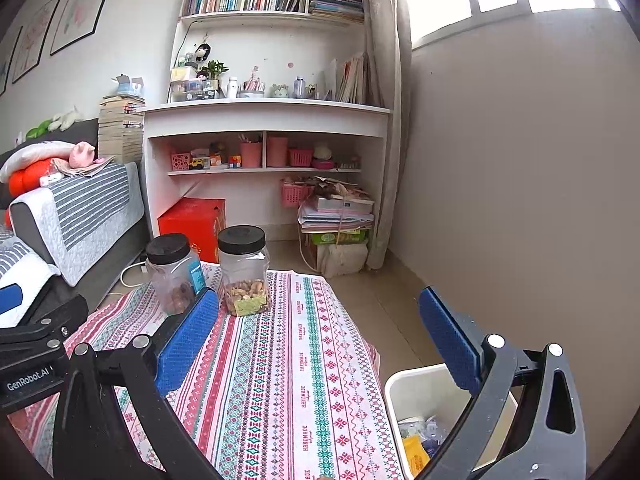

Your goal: Collect trash

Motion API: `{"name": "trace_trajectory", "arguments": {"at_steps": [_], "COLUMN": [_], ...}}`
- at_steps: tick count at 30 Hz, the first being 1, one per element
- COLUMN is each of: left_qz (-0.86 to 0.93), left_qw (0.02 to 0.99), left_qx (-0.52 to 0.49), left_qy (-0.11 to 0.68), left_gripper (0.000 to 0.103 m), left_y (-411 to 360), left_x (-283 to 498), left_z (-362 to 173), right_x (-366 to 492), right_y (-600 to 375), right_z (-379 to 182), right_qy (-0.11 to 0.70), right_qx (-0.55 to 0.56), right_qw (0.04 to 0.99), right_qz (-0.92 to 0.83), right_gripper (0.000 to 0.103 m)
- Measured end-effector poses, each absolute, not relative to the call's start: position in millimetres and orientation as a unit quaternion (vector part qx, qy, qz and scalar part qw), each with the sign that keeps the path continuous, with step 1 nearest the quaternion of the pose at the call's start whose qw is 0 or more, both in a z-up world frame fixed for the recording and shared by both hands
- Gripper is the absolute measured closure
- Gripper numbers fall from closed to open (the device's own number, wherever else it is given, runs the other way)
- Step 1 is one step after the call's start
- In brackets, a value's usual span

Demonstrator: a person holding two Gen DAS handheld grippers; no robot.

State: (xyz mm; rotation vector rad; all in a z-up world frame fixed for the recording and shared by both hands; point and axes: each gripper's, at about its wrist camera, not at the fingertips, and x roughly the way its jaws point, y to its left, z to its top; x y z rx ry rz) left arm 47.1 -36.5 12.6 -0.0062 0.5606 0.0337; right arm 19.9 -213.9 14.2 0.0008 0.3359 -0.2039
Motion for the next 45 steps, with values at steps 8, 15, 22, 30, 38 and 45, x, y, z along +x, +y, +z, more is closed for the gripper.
{"name": "trace_trajectory", "arguments": {"at_steps": [8, 15, 22, 30, 38, 45], "left_qz": [0.010, 0.006, 0.002, -0.006, 0.000, -0.010], "left_qw": [0.959, 0.956, 0.954, 0.952, 0.955, 0.953], "left_qx": [0.005, 0.012, 0.018, 0.008, 0.004, 0.006], "left_qy": [0.282, 0.292, 0.300, 0.306, 0.297, 0.303], "left_gripper": [0.007, 0.007, 0.007, 0.007, 0.010, 0.010], "left_y": [-47.2, -56.7, -65.3, -65.8, -63.3, -65.7], "left_x": [50.4, 54.5, 57.1, 60.5, 59.2, 57.9], "left_z": [7.3, -0.7, -7.2, -11.6, -11.8, -11.9], "right_x": [22.9, 25.5, 26.8, 27.6, 28.1, 28.1], "right_y": [-225.6, -234.9, -243.7, -244.9, -243.5, -244.0], "right_z": [10.4, 4.4, -2.2, -6.0, -7.4, -7.1], "right_qy": [0.182, 0.196, 0.210, 0.216, 0.217, 0.214], "right_qx": [0.009, 0.012, 0.013, 0.007, 0.006, 0.006], "right_qw": [0.978, 0.974, 0.971, 0.970, 0.969, 0.970], "right_qz": [-0.106, -0.109, -0.114, -0.114, -0.114, -0.113], "right_gripper": [0.007, 0.007, 0.007, 0.007, 0.007, 0.007]}}
